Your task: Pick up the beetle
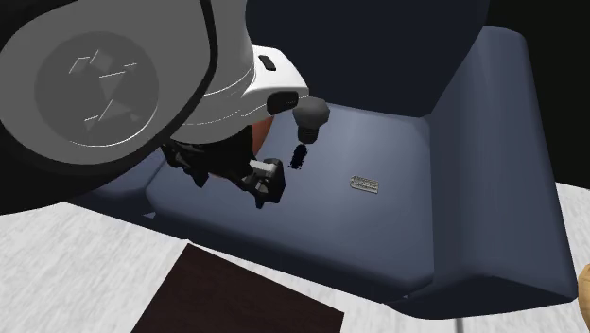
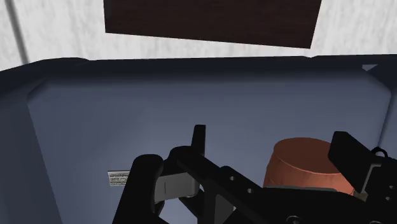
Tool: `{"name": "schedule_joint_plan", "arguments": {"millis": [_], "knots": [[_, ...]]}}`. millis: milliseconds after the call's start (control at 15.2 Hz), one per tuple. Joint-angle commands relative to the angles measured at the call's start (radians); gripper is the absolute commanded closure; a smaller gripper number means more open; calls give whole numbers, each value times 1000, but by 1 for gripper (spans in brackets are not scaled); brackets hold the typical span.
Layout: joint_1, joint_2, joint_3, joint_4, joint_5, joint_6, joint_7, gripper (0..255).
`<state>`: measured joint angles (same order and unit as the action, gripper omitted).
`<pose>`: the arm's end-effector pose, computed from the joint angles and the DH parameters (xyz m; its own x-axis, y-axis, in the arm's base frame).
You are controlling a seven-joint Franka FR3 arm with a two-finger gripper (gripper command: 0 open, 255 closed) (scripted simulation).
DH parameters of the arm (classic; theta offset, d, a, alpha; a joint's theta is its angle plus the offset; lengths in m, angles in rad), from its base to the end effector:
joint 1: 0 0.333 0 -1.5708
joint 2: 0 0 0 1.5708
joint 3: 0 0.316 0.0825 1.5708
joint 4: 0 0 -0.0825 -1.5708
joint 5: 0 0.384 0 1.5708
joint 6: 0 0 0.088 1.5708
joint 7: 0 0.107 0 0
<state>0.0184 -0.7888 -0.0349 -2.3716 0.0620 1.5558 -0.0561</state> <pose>0.3041 -0.0014 0.5830 0.9984 0.0513 -0.0223 0.0491 -0.9949 -0.0880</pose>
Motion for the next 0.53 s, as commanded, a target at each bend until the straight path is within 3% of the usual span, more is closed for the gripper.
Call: {"name": "schedule_joint_plan", "arguments": {"millis": [0, 462], "knots": [[0, 0, 0, 0, 0, 0, 0, 0], [6, 185, 25, -50, 6, 246, 14, 0]]}}
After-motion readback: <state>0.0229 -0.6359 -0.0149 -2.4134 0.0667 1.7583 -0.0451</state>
